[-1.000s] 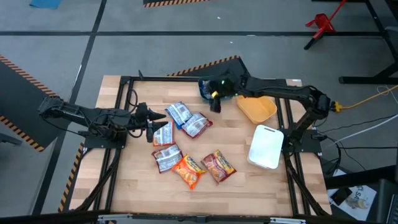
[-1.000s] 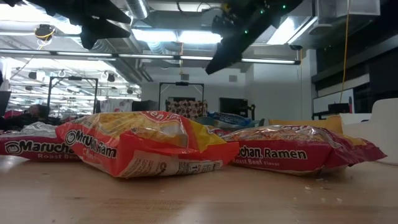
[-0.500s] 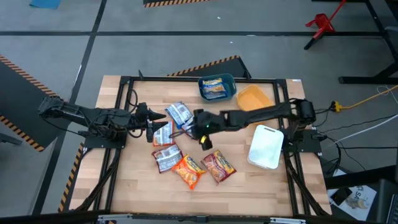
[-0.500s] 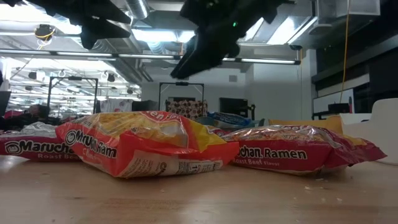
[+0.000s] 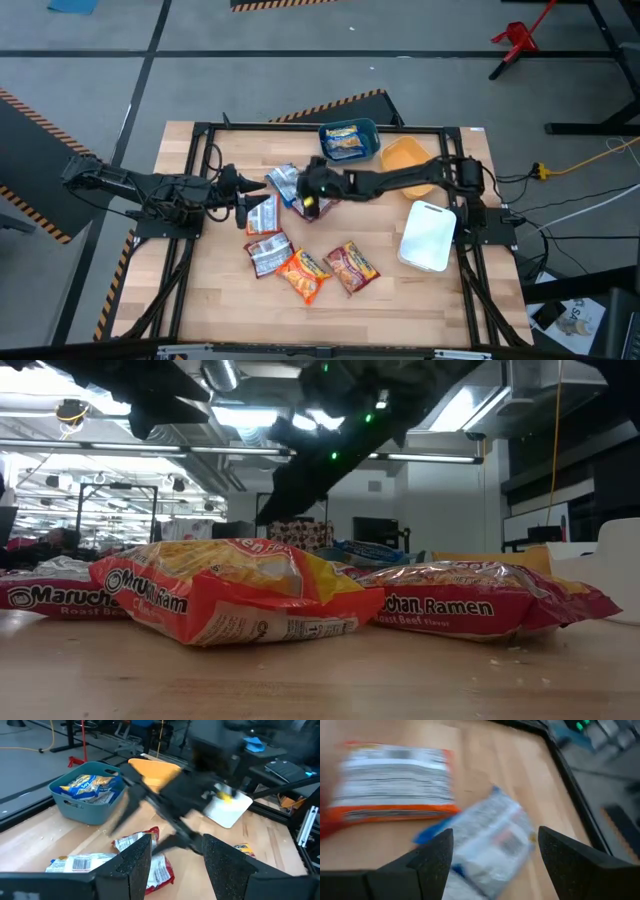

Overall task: Sort Maruchan noodles
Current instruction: Put the blue noodle pack into the blue bin

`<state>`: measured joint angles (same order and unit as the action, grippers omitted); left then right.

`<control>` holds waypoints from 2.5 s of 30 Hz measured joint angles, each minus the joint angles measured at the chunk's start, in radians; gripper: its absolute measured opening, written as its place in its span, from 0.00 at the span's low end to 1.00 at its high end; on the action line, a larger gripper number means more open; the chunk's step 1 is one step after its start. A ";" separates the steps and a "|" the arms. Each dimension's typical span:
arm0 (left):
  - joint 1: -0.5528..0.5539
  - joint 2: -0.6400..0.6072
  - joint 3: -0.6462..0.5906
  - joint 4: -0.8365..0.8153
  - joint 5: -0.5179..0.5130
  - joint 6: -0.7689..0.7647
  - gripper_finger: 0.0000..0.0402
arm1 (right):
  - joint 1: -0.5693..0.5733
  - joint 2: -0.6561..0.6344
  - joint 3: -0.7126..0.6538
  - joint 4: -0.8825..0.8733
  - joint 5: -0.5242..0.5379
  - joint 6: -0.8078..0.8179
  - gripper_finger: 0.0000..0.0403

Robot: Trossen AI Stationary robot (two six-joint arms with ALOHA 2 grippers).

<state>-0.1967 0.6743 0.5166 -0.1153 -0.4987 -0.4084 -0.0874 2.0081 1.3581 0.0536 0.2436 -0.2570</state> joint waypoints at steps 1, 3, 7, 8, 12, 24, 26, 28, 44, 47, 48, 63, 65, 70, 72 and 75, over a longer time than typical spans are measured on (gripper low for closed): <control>0.000 0.000 0.000 0.000 -0.004 0.000 0.42 | -0.017 0.004 0.004 -0.002 -0.003 0.023 0.68; 0.000 0.000 0.000 -0.001 -0.009 0.000 0.42 | -0.048 0.005 0.004 -0.014 -0.043 0.047 0.68; 0.000 0.000 0.000 -0.002 -0.015 0.000 0.42 | -0.084 0.015 0.005 -0.010 -0.138 0.073 0.68; 0.000 0.000 0.000 -0.005 -0.015 0.000 0.42 | -0.088 0.023 0.005 -0.013 -0.141 0.073 0.68; 0.000 0.000 0.000 -0.006 -0.015 -0.001 0.42 | -0.097 0.059 0.005 -0.037 -0.159 0.071 0.68; 0.000 0.000 0.000 -0.005 -0.015 -0.009 0.42 | -0.105 0.114 0.010 -0.123 -0.170 0.087 0.68; 0.000 0.000 0.000 -0.005 -0.014 -0.016 0.42 | -0.104 0.112 0.010 -0.177 -0.178 0.125 0.68; 0.000 0.000 0.000 -0.005 -0.014 -0.024 0.42 | -0.095 0.106 0.010 -0.237 -0.195 0.146 0.68; 0.000 0.000 0.000 -0.008 -0.006 -0.026 0.42 | -0.029 0.024 0.002 -0.301 -0.129 0.063 0.68; 0.000 0.000 0.000 -0.008 -0.006 -0.026 0.42 | -0.054 0.040 0.002 -0.266 -0.142 0.055 0.68; 0.000 0.000 0.000 -0.011 -0.007 -0.026 0.42 | -0.061 0.045 0.003 -0.252 -0.143 0.043 0.68; 0.002 0.000 0.000 -0.028 -0.017 -0.007 0.42 | -0.132 0.103 0.004 -0.118 -0.188 -0.012 0.68; 0.003 0.000 0.000 -0.028 -0.017 -0.007 0.42 | -0.133 0.118 0.004 -0.083 -0.202 -0.013 0.68; 0.004 0.000 0.000 -0.028 -0.017 -0.007 0.42 | -0.129 0.144 0.004 -0.049 -0.223 -0.014 0.68; 0.004 0.000 0.000 -0.028 -0.017 -0.007 0.42 | -0.129 0.166 0.022 -0.044 -0.229 -0.013 0.68; 0.005 0.000 0.000 -0.027 -0.018 -0.007 0.42 | -0.130 0.196 0.066 -0.092 -0.227 -0.006 0.68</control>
<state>-0.1921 0.6741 0.5167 -0.1426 -0.5163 -0.4156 -0.2173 2.2045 1.4240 -0.0383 0.0169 -0.2631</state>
